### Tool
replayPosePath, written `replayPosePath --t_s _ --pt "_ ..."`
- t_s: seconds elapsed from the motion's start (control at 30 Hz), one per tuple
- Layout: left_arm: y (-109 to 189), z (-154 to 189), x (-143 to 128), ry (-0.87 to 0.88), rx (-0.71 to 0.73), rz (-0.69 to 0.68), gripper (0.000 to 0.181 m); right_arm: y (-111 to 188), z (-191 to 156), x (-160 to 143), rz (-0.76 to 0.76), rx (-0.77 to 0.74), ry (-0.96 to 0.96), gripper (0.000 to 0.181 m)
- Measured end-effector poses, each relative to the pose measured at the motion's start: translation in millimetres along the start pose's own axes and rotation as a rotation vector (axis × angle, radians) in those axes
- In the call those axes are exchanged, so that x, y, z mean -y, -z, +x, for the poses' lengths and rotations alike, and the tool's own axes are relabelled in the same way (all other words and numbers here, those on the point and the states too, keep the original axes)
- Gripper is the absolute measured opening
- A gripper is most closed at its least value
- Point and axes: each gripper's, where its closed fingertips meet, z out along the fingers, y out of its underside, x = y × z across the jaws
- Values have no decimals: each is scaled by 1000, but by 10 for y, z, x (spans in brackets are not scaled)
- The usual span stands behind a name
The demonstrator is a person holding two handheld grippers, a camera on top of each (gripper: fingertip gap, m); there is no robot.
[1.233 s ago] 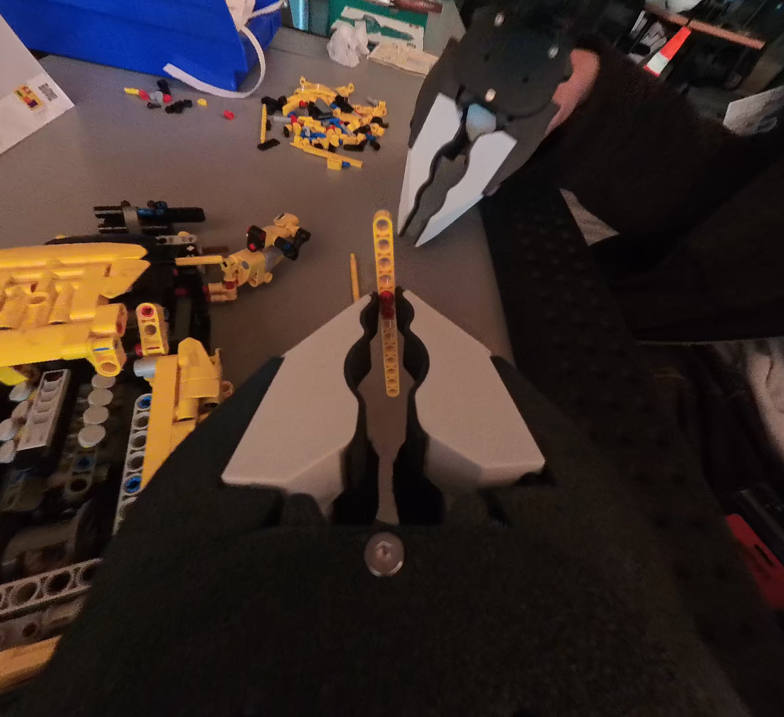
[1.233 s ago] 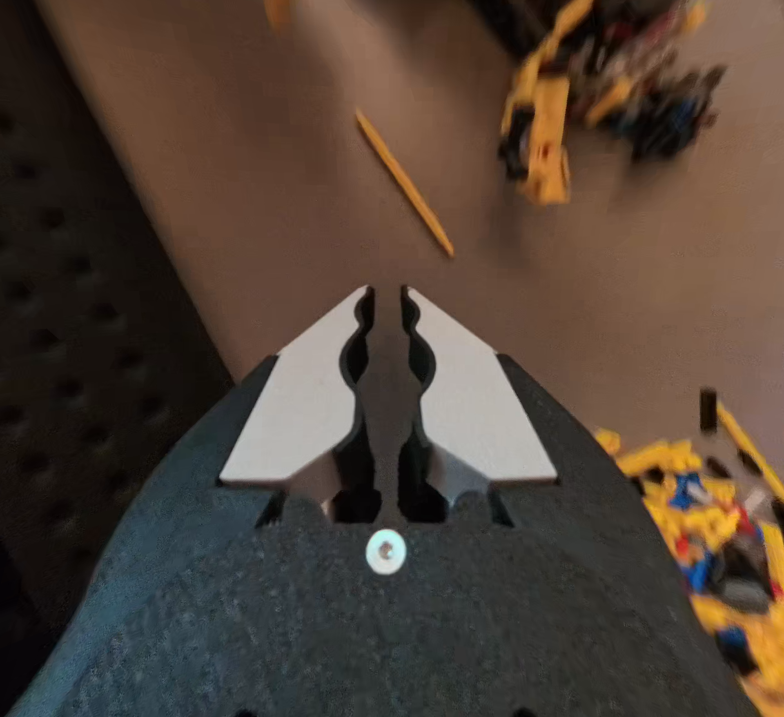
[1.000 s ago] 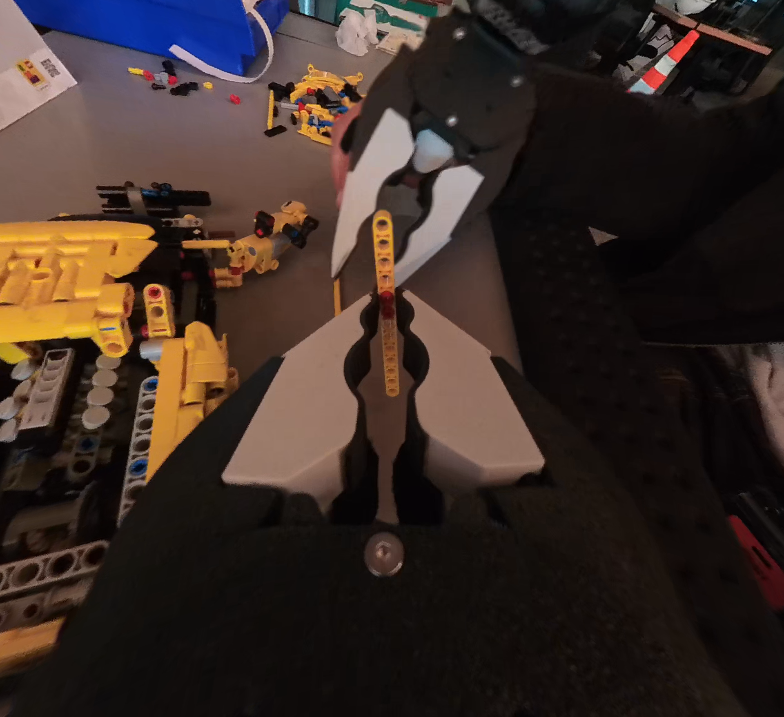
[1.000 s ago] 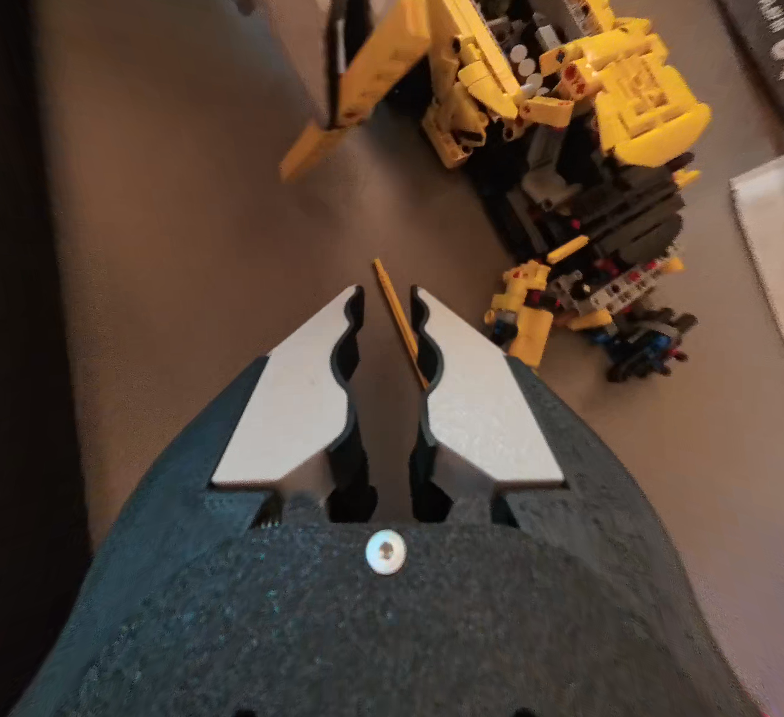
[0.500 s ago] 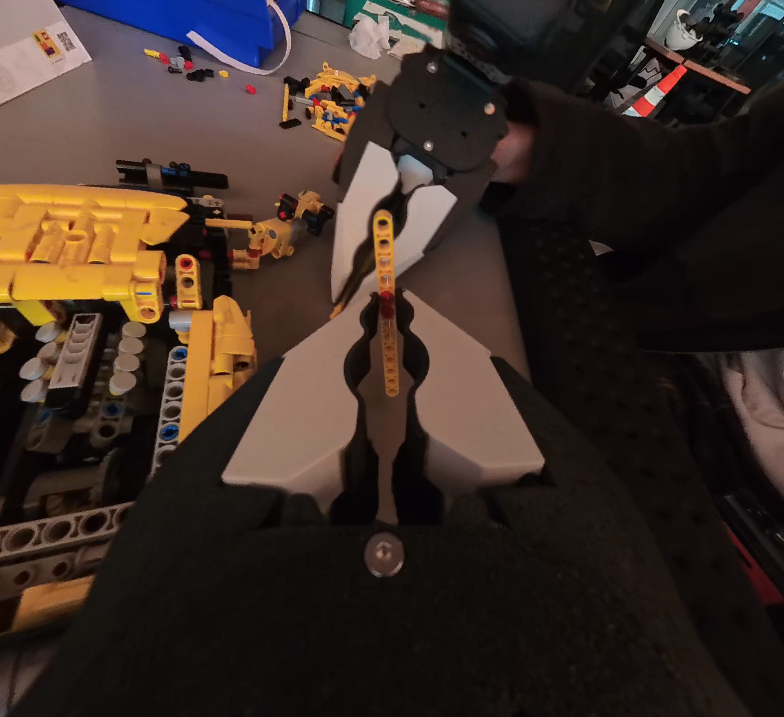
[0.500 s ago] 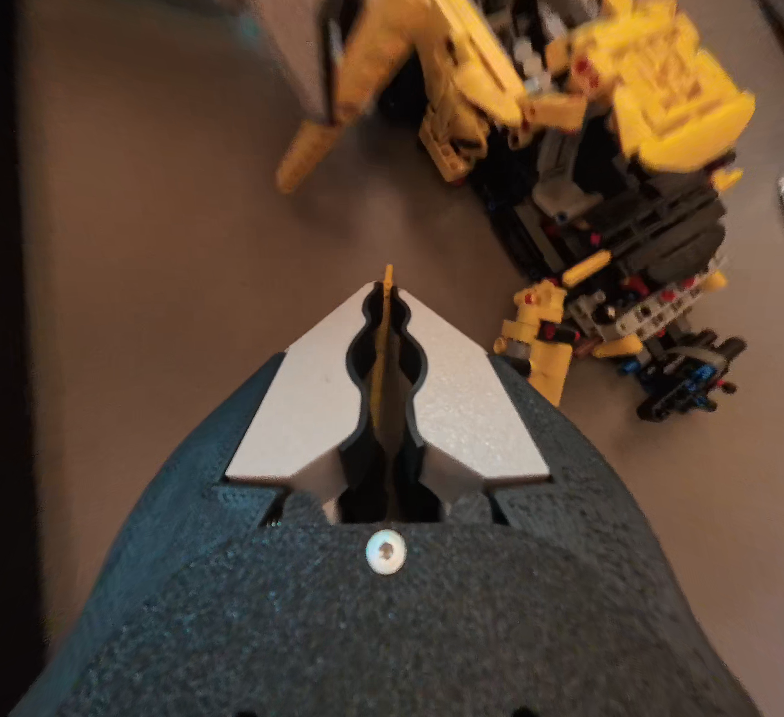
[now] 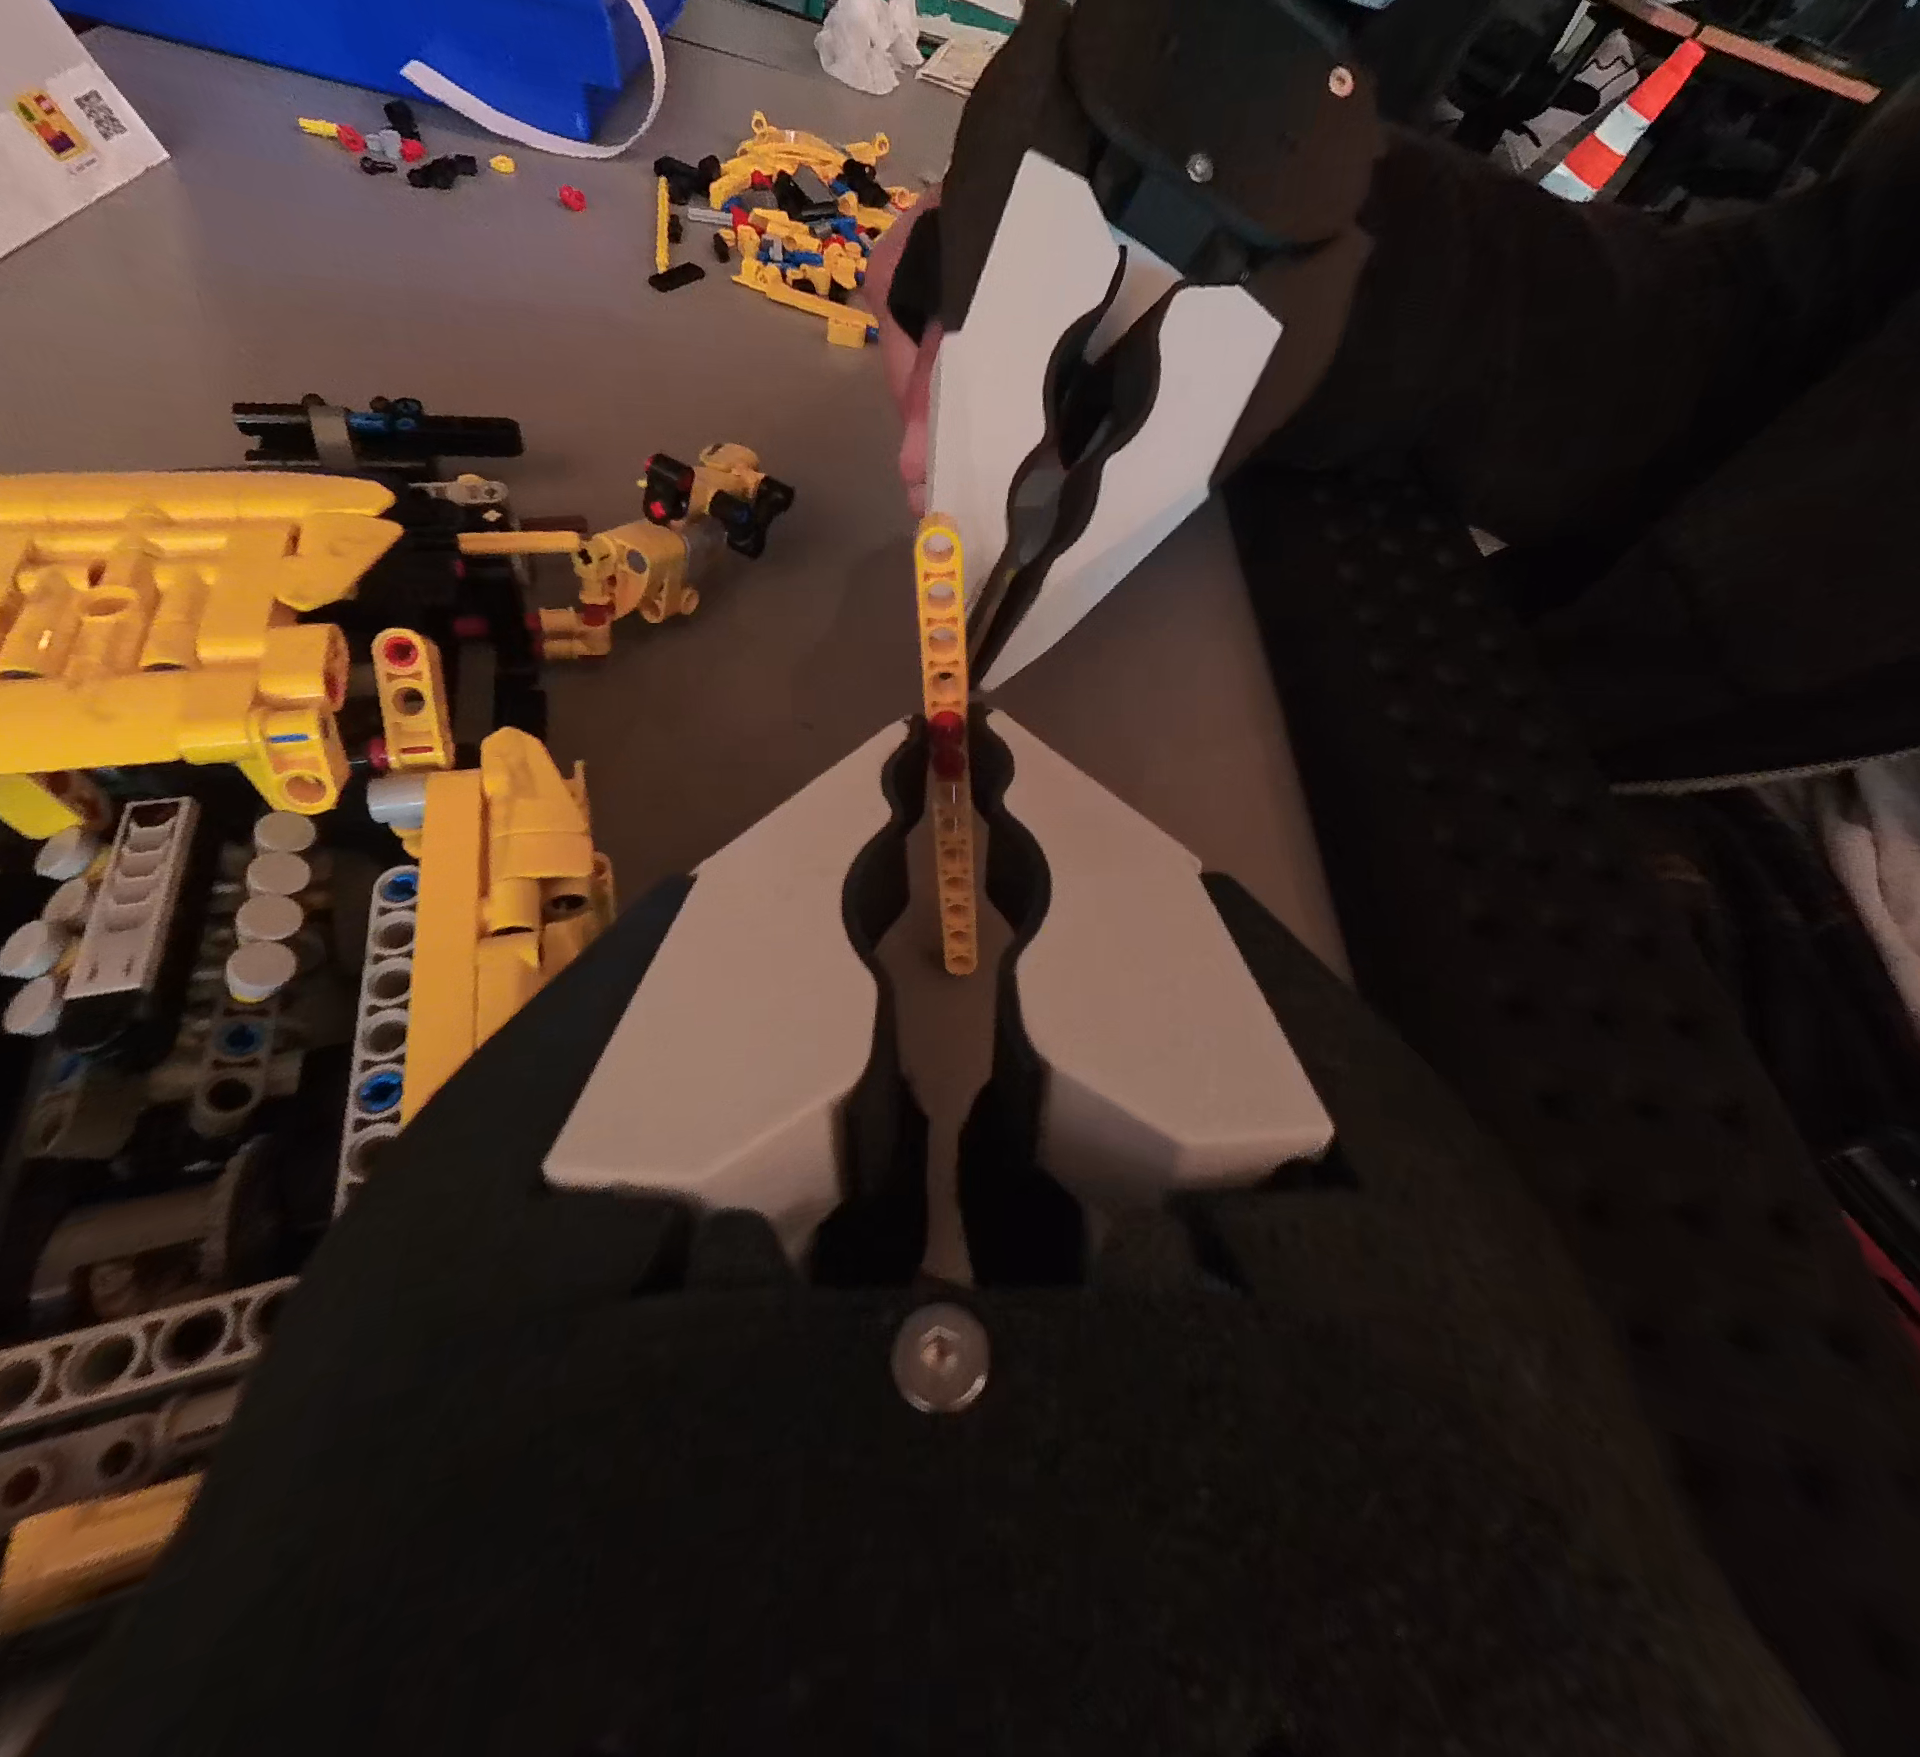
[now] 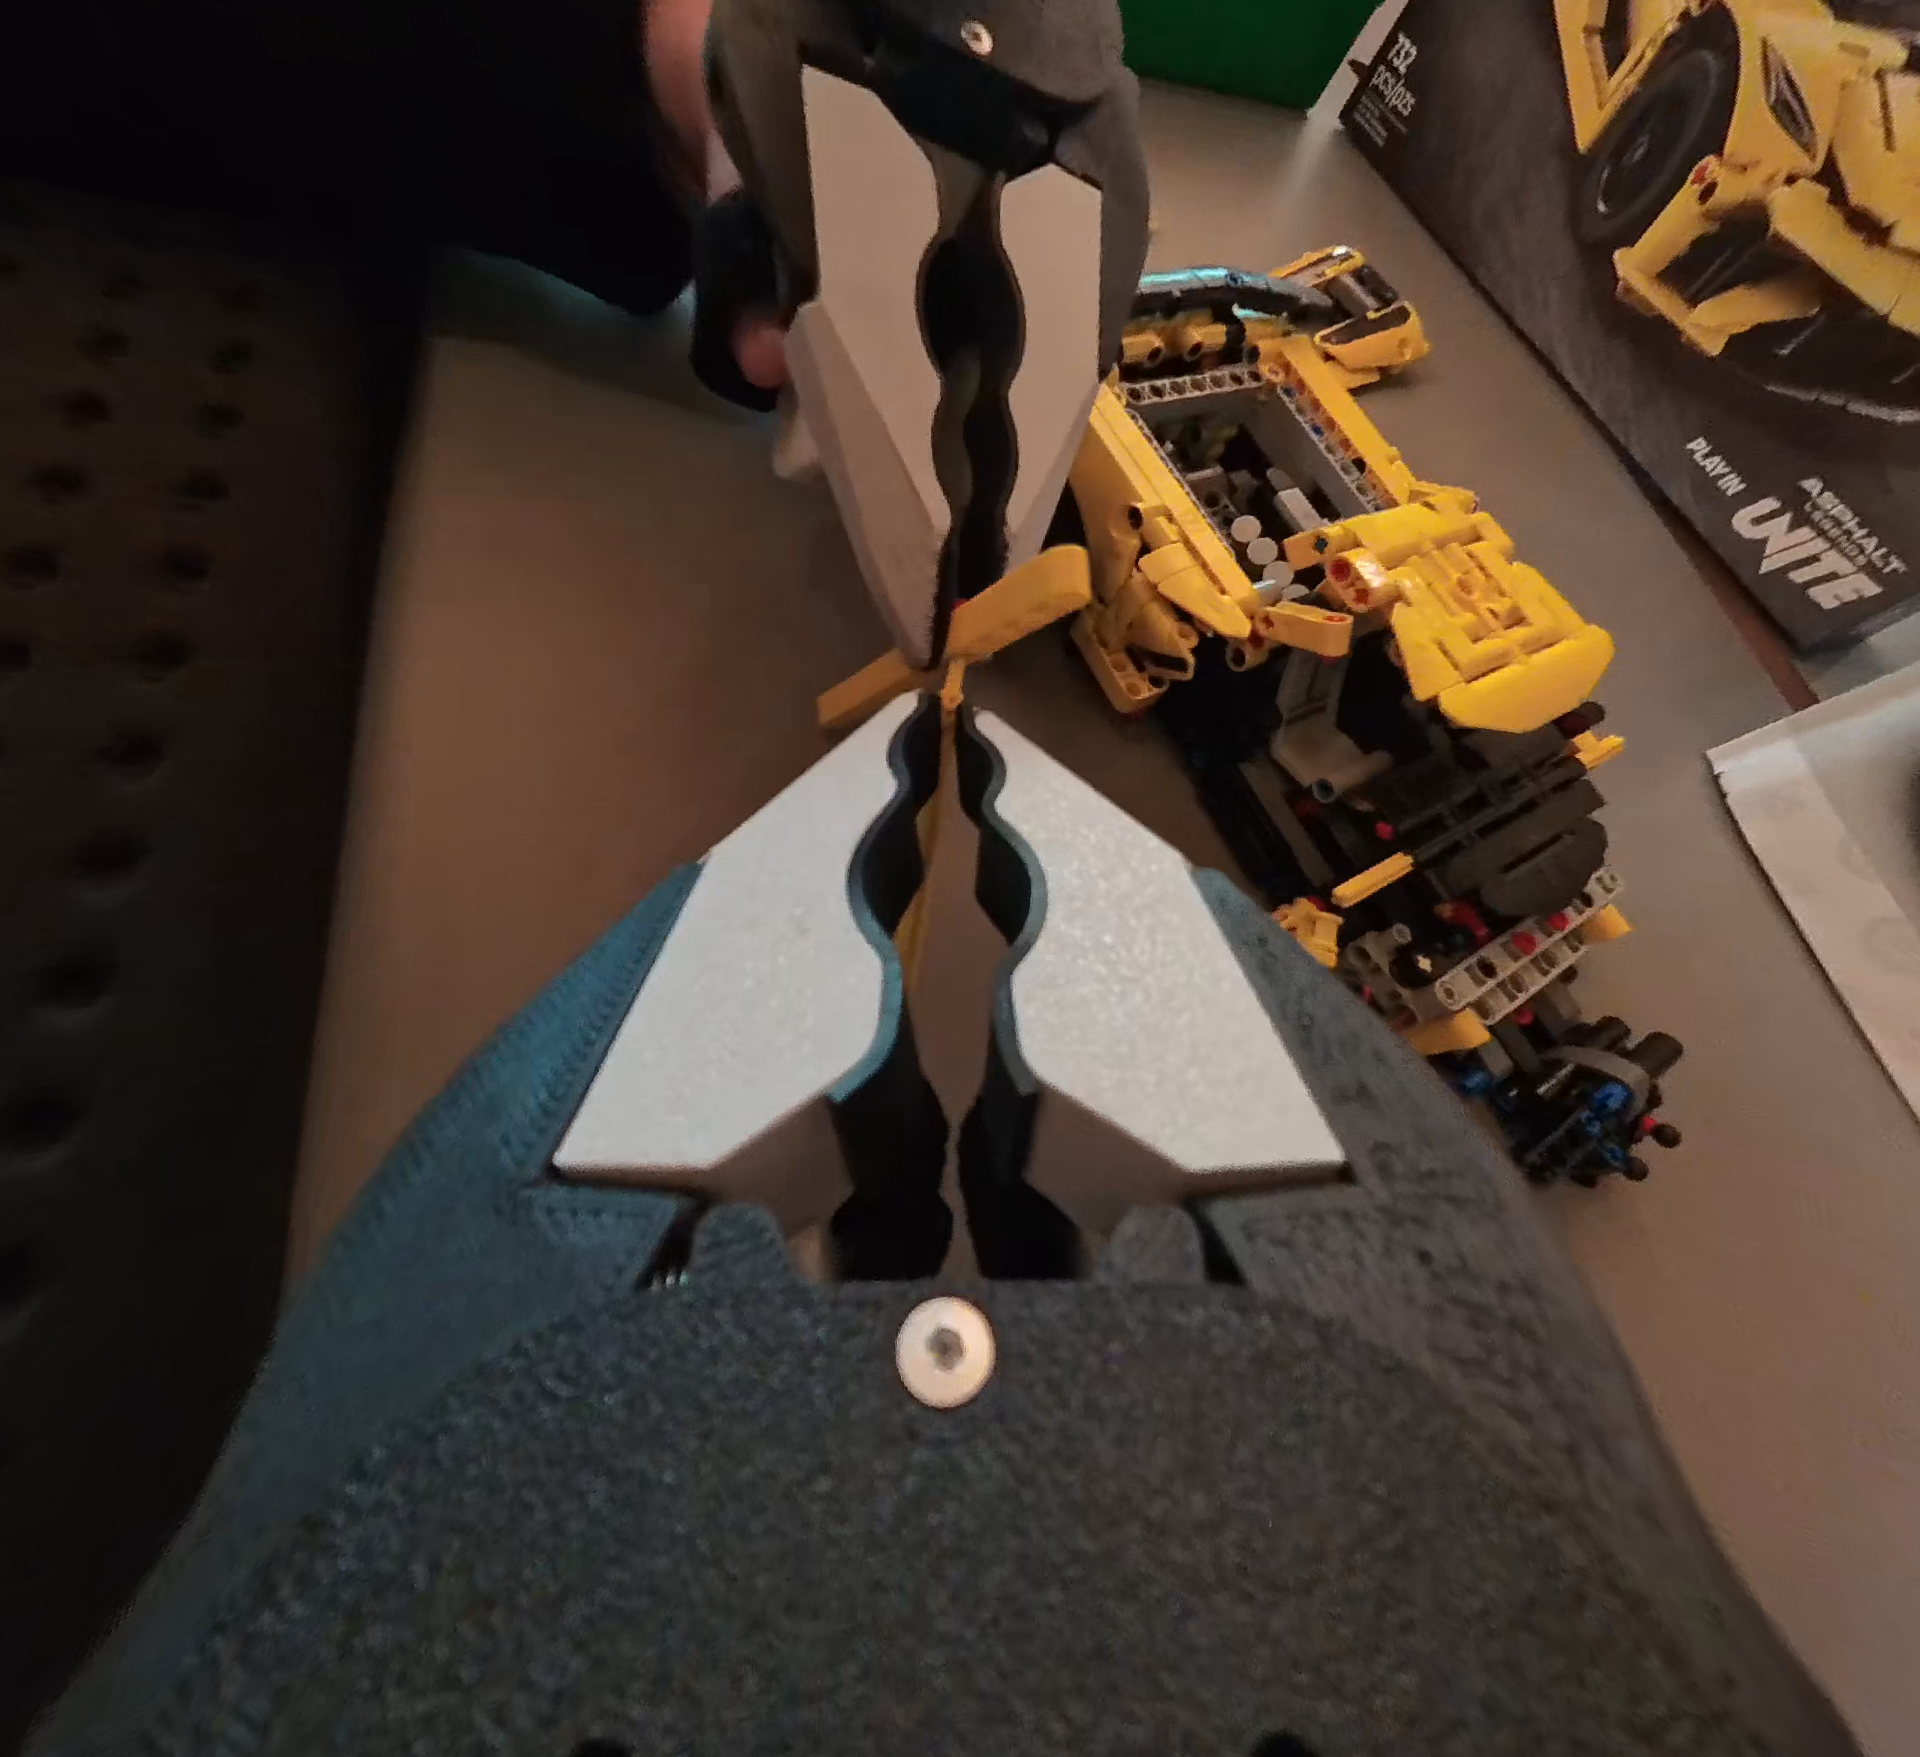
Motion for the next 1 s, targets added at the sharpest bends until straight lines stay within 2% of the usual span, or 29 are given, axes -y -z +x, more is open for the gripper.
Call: replayPosePath --t_s 0.13,0.37,1.0 --pt "2 32 -11 33 -41 6 7 -3 -7 8 10 -33 121 3" --pt "-16 117 -27 36 -92 -2 7 -47 -75 -18 -19 -16 141 3" --pt "-33 180 -16 -35 -62 -45 7 -20 -117 31 -16 22 58 3"
